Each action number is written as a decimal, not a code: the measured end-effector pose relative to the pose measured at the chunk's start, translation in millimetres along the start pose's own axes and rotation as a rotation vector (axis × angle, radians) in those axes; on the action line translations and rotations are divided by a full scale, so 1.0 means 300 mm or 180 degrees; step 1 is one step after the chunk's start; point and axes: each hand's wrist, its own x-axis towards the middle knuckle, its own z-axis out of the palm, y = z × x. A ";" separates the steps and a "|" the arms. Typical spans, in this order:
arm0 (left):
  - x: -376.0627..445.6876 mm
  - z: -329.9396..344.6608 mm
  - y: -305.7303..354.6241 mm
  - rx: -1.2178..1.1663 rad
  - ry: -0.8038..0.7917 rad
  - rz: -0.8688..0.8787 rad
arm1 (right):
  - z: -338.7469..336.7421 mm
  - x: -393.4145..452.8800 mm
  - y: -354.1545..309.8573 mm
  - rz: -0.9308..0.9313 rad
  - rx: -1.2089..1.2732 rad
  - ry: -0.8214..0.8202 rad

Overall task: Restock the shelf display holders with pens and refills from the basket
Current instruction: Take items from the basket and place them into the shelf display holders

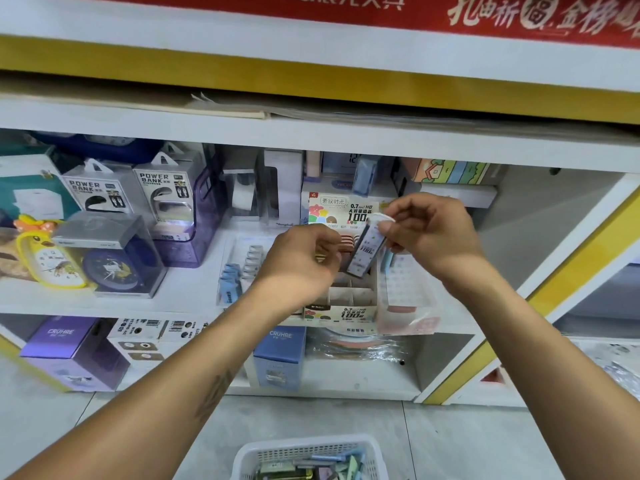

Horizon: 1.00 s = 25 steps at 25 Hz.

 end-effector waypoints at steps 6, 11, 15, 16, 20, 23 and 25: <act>-0.003 0.004 -0.059 0.1752 -0.0373 0.0725 | 0.017 -0.013 0.056 -0.1049 -0.1897 0.0234; -0.008 0.009 -0.069 0.2002 -0.0563 0.0666 | 0.039 -0.017 0.074 -0.1320 -0.2239 -0.0004; -0.007 0.003 -0.067 0.1940 -0.0578 0.0720 | 0.053 -0.013 0.091 -0.1246 -0.2645 -0.0235; -0.008 0.003 -0.067 0.1909 -0.0586 0.0720 | 0.052 -0.012 0.089 -0.1231 -0.2647 -0.0218; -0.025 -0.004 -0.050 0.1865 -0.0471 0.0752 | 0.048 -0.032 0.052 -0.1295 -0.2554 -0.0133; -0.077 -0.004 -0.042 0.1741 -0.0449 0.0747 | 0.063 -0.111 0.011 -0.1281 -0.2178 -0.0126; -0.122 0.005 -0.057 0.1677 -0.0602 0.0644 | 0.078 -0.178 0.000 -0.1051 -0.2139 -0.0294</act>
